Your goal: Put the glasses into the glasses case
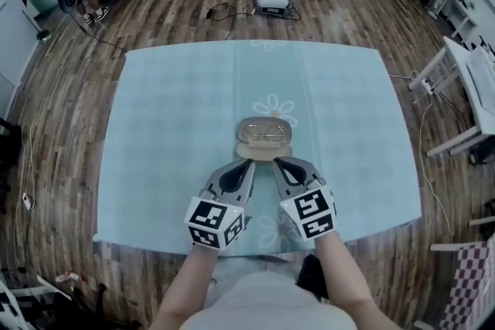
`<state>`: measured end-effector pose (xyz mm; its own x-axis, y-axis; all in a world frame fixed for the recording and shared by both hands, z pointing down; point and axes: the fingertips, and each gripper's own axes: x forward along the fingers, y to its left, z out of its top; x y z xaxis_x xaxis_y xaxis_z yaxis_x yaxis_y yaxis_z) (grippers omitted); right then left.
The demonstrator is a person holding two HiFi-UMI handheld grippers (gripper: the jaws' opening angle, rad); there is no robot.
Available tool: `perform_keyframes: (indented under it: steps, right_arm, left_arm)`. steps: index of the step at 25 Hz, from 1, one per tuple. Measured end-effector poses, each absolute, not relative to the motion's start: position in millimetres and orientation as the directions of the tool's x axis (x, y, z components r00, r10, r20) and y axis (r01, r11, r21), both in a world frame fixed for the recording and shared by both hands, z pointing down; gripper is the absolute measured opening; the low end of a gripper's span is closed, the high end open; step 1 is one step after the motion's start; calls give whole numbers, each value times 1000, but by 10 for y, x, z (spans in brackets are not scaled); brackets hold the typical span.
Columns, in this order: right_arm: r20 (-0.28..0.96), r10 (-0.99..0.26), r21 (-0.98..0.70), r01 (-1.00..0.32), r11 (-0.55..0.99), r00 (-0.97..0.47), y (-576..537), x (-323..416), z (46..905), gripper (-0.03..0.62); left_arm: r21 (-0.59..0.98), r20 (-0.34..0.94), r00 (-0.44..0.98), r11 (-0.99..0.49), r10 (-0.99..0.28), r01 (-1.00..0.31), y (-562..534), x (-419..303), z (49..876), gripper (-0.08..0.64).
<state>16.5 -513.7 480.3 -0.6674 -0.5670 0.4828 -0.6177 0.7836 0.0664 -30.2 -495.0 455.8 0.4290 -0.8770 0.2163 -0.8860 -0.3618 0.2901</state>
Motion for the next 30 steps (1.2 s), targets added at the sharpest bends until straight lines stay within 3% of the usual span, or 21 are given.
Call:
perform_keyframes:
  steps: [6,13,30]
  right_arm:
    - [424,-584,42,-629,776,-692,-4920,222,4631,5]
    - [255,-640,-46,-670,741,-725,-4621,225,4443,5]
    - [171,-665,15,-673,739,-727,-4226,318,4250,5]
  left_arm:
    - [268,200,420,-363,-885,-892,-4769,-232,4497,9]
    - [222,93,419,-392,-903,-893,-4574,-154,4233,9]
    - [177,3,383,-376,-924,-910,-4097,-39,4102,9]
